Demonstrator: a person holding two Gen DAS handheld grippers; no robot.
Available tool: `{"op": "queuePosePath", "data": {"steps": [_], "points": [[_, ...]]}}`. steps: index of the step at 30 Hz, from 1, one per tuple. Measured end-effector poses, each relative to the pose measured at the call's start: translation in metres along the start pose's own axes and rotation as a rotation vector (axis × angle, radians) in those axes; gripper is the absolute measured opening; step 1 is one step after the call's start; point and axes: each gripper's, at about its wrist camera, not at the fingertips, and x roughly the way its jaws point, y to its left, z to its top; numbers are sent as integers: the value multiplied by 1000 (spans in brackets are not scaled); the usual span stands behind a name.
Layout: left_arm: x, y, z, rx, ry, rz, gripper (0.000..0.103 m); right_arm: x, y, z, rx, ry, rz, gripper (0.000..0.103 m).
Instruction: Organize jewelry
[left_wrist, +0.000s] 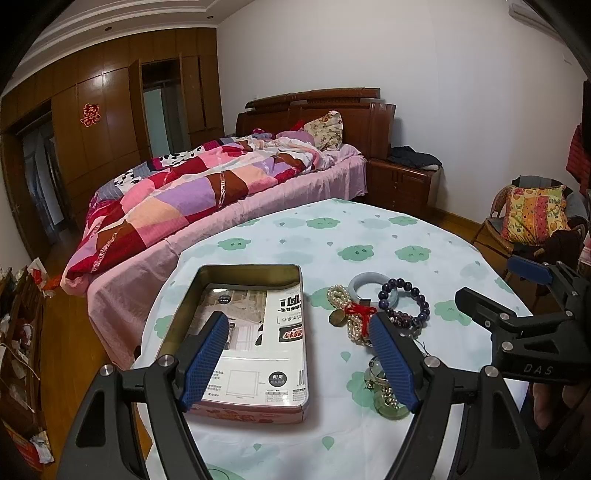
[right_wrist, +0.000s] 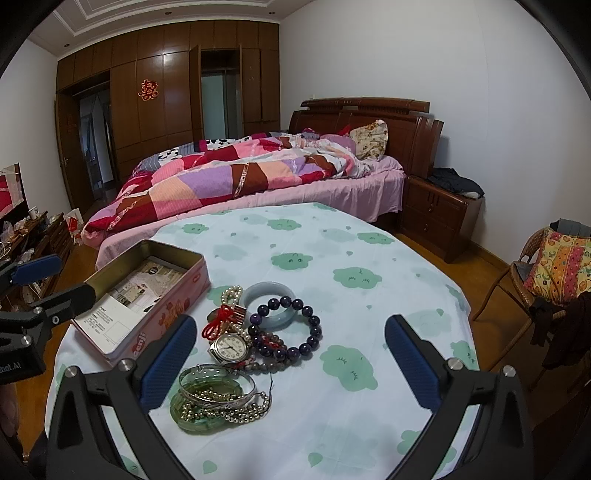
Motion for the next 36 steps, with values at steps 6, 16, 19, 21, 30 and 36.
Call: {"op": "queuePosePath", "data": {"steps": [6, 16, 19, 21, 30, 36], "points": [[2, 0, -2, 0, -2, 3, 78, 0, 0, -2, 1, 2, 1, 103], [3, 2, -5, -2, -2, 11, 78, 1, 0, -1, 2, 4, 1, 103], [3, 2, -4, -2, -1, 12, 78, 1, 0, -2, 2, 4, 1, 103], [3, 2, -4, -2, 0, 12, 78, 2, 0, -2, 1, 5, 1, 103], [3, 3, -5, -1, 1, 12, 78, 3, 0, -2, 2, 6, 2, 103], [5, 3, -8, -2, 9, 15, 79, 3, 0, -3, 1, 7, -1, 103]]}}
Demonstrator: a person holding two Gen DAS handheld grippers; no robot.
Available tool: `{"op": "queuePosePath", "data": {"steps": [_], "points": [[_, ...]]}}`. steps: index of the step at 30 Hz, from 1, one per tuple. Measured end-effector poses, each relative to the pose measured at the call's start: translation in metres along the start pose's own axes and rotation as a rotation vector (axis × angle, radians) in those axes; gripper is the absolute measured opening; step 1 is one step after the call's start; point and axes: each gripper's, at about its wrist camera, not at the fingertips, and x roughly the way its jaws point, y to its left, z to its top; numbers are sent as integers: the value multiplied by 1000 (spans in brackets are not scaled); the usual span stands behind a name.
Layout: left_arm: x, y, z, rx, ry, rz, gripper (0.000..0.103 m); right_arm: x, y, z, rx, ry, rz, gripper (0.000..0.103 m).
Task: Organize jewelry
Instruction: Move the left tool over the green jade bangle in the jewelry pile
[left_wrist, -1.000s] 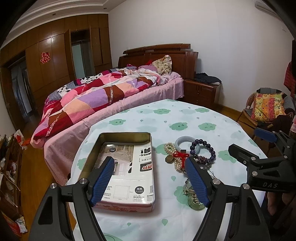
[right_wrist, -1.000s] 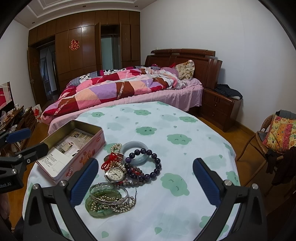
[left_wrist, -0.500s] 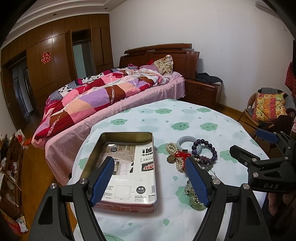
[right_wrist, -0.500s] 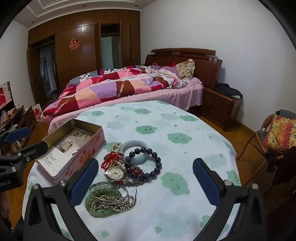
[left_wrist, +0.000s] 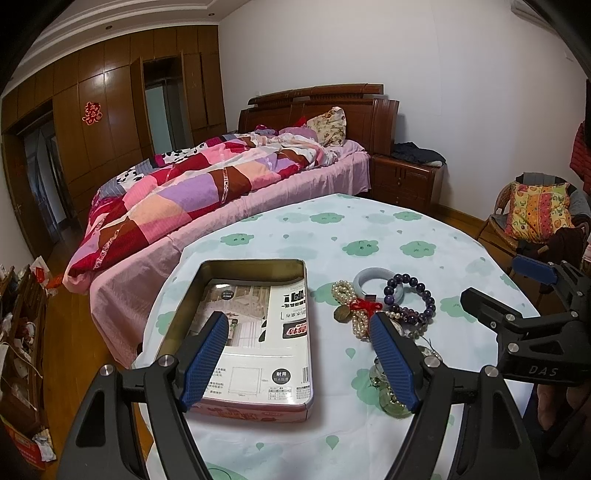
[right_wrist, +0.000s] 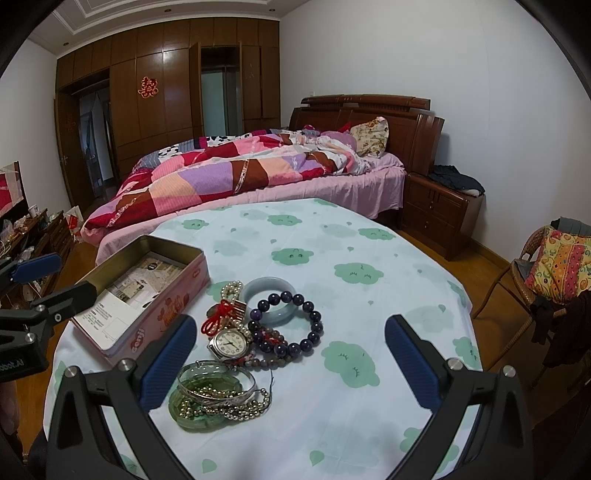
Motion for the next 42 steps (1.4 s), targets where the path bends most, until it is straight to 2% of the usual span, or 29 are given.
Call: {"op": "queuePosePath", "data": {"steps": [6, 7, 12, 18, 24, 36, 42], "points": [[2, -2, -2, -1, 7, -4, 78, -2, -5, -2, 7, 5, -9, 103], [3, -2, -2, -2, 10, -8, 78, 8, -5, -12, 6, 6, -13, 103], [14, -10, -8, -3, 40, -44, 78, 12, -15, -24, 5, 26, -40, 103], [30, -32, -18, 42, 88, -82, 78, 18, -28, -39, -4, 73, -63, 103], [41, -52, -28, 79, 140, -152, 78, 19, -41, -39, 17, 88, -71, 103], [68, -80, -32, 142, 217, -207, 78, 26, -53, -46, 38, 105, -92, 103], [86, -81, -37, 124, 279, -238, 78, 32, -50, -49, 36, 119, -86, 103]]}}
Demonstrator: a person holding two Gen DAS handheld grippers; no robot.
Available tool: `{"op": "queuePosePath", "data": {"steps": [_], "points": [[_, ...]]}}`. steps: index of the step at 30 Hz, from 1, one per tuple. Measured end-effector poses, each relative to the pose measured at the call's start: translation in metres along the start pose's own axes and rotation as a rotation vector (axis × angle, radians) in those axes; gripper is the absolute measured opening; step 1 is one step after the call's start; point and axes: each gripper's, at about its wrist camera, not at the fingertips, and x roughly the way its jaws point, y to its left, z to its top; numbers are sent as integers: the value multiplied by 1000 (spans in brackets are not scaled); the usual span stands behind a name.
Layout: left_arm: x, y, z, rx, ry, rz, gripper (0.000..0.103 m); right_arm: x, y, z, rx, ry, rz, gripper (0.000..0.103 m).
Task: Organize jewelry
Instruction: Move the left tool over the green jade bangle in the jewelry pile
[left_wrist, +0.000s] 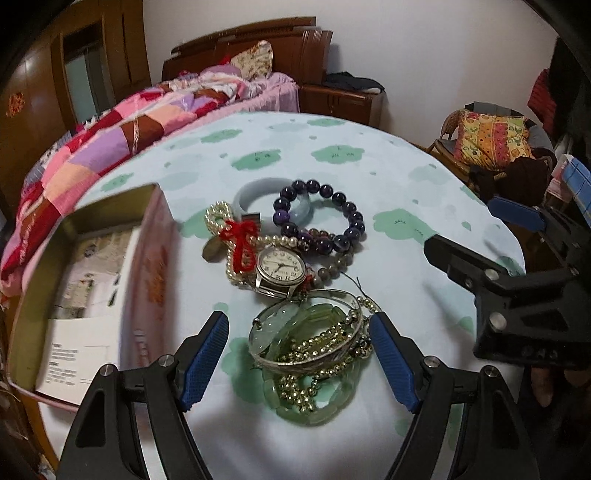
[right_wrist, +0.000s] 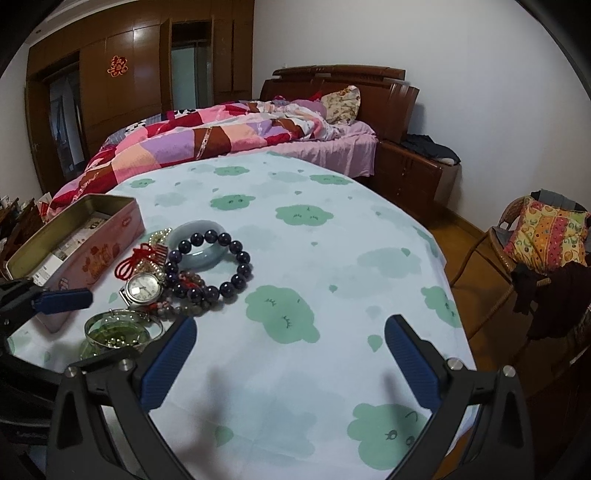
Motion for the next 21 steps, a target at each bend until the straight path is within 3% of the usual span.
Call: {"op": "queuePosePath", "data": {"steps": [4, 6, 21], "points": [[8, 4, -2, -30, 27, -38, 78, 3, 2, -3, -5, 6, 0, 103], [6, 5, -3, -33, 15, -58, 66, 3, 0, -3, 3, 6, 5, 103], [-34, 9, -3, -25, -127, -35, 66, 2, 2, -3, 2, -2, -3, 103]]}}
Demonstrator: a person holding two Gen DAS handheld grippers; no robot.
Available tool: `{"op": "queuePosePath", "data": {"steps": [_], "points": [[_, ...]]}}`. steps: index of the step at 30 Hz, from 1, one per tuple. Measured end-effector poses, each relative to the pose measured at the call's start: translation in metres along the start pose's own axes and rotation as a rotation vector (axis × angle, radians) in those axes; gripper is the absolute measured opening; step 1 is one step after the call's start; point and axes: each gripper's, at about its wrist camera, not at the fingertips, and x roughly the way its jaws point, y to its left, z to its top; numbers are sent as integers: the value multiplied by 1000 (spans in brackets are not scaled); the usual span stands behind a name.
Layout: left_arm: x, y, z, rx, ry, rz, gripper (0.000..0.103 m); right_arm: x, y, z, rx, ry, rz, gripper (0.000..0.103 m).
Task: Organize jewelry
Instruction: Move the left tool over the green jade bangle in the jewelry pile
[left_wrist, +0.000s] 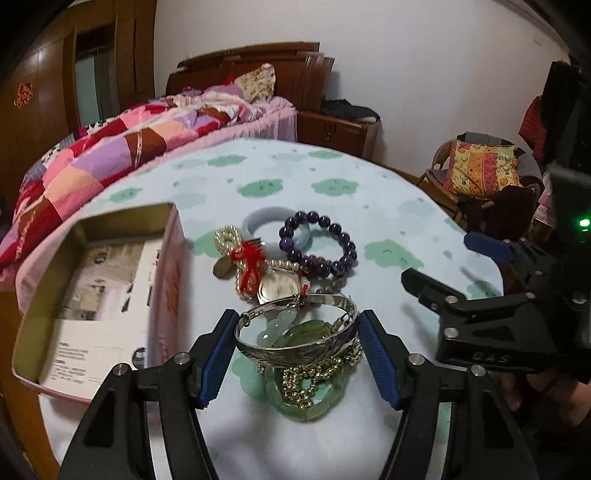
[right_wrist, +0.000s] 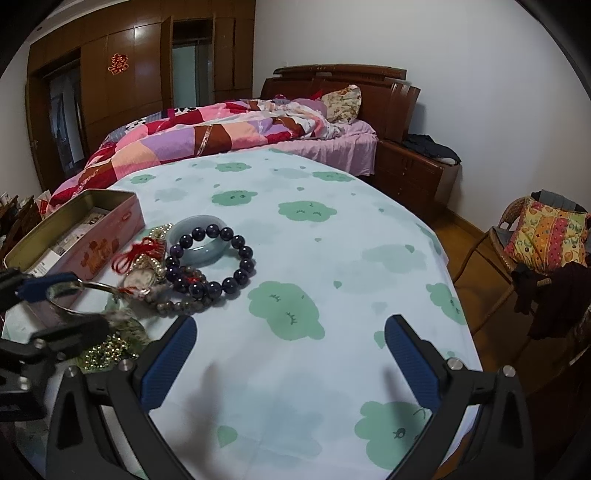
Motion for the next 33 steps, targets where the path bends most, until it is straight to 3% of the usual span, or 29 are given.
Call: {"op": "queuePosePath", "data": {"steps": [11, 20, 25, 26, 29, 33], "points": [[-28, 1, 9, 11, -103, 26, 66, 1, 1, 0, -2, 1, 1, 103], [-33, 9, 15, -13, -127, 23, 65, 2, 7, -2, -16, 5, 6, 103], [-47, 14, 29, -27, -184, 5, 64, 4, 11, -4, -24, 12, 11, 103], [-50, 14, 31, -27, -197, -1, 63, 4, 11, -4, -27, 14, 12, 103], [-46, 15, 32, -14, -180, -22, 37, 4, 15, -4, -40, 13, 14, 103], [-41, 17, 32, -20, -164, -31, 37, 2, 21, -4, -60, 11, 43, 103]]}}
